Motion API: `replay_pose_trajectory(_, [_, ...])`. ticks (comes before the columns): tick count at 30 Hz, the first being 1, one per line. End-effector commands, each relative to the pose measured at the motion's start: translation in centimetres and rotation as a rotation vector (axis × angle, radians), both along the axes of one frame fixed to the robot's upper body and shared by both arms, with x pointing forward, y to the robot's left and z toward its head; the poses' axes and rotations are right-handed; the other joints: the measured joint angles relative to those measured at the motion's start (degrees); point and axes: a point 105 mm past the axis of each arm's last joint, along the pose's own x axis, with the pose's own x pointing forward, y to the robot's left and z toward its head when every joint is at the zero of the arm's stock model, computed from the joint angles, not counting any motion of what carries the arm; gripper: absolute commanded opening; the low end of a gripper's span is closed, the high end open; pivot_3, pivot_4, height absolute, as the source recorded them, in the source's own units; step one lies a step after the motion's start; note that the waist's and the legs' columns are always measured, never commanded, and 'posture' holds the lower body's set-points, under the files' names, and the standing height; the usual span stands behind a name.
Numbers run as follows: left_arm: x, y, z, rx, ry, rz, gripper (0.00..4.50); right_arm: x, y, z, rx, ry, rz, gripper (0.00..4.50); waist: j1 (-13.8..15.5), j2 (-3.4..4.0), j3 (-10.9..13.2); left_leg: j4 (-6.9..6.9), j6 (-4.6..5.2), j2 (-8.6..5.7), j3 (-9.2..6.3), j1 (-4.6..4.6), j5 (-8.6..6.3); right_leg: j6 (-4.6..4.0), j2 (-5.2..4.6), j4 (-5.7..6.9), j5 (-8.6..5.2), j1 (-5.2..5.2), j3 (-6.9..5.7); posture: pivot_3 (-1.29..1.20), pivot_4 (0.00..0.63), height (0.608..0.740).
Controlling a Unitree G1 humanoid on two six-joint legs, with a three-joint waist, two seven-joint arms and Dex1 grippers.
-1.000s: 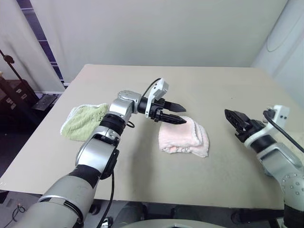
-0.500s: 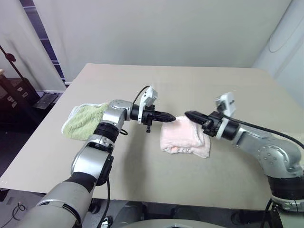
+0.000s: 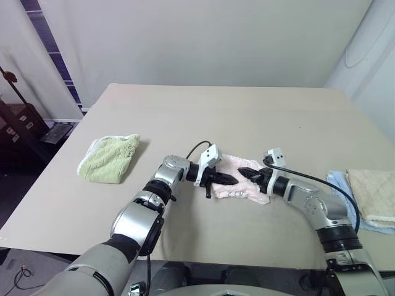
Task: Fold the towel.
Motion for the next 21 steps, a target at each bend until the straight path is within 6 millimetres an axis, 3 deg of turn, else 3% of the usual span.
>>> replay_pose_trajectory(1, [0.3, -0.2, 0.2, 0.011, -0.052, 0.003, 0.02, -0.5, 0.0, -1.8, -0.031, 0.053, -0.002, 0.0, 0.0, -0.08, -0.1, 0.0, -0.07, 0.0, 0.0, 0.04, -0.04, -0.03, 0.0, -0.02, 0.02, 0.04, 0.0, 0.0, 0.0, 0.731])
replay_pose_trajectory(6, [0.9, -0.2, 1.4, -0.04, -0.021, 0.023, 0.0, 0.2, -0.4, 0.1, 0.017, 0.005, -0.017, 0.17, -0.1, -0.06, -0.1, -0.03, -0.1, 0.01, -0.04, 0.58, -0.07, -0.27, -0.01, -0.09, -0.08, 0.65, -0.03, 0.0, 0.0, 0.731])
replay_pose_trajectory(8, [0.6, -0.1, 2.2, -0.071, 0.018, -0.024, 0.0, 0.5, -0.8, 1.7, 0.064, -0.018, -0.035, 0.63, -0.1, -0.06, -0.1, -0.03, -0.1, 0.01, -0.06, 0.64, -0.07, -0.27, -0.01, -0.11, -0.08, 0.74, -0.06, 0.0, 0.0, 0.731])
replay_pose_trajectory(13, [0.9, 1.2, 4.4, -0.118, 0.094, -0.072, 0.0, -0.5, -1.2, 6.0, 0.192, -0.077, -0.006, 2.3, 0.0, -0.05, -0.1, -0.03, -0.08, 0.0, -0.06, 0.5, -0.06, -0.24, -0.02, -0.16, -0.09, 0.7, -0.07, 0.0, 0.0, 0.731])
replay_pose_trajectory(16, [1.3, 2.8, 5.4, -0.143, 0.153, -0.063, 0.57, -1.2, -1.8, 8.0, 0.227, -0.099, -0.013, 3.42, -0.1, -0.04, -0.1, -0.03, 0.02, 0.01, -0.08, 0.18, 0.0, -0.03, -0.01, -0.14, 0.02, 0.43, -0.07, 0.0, 0.0, 0.731])
replay_pose_trajectory(19, [1.6, 4.4, 6.1, -0.152, 0.224, -0.039, 1.58, -1.4, -2.7, 8.5, 0.251, -0.071, -0.062, 4.48, -0.1, -0.05, -0.1, -0.04, 0.05, 0.01, -0.08, -0.17, 0.02, -0.02, -0.01, -0.08, 0.03, -0.09, -0.06, 0.0, 0.0, 0.731])
replay_pose_trajectory(21, [2.2, 5.7, 6.0, -0.119, 0.277, 0.027, 2.34, -1.7, -3.1, 8.9, 0.299, -0.045, -0.093, 4.5, 0.0, -0.04, -0.1, -0.05, 0.05, 0.01, -0.08, -0.25, 0.02, -0.02, -0.01, -0.06, 0.03, -0.17, -0.05, 0.0, 0.0, 0.731])
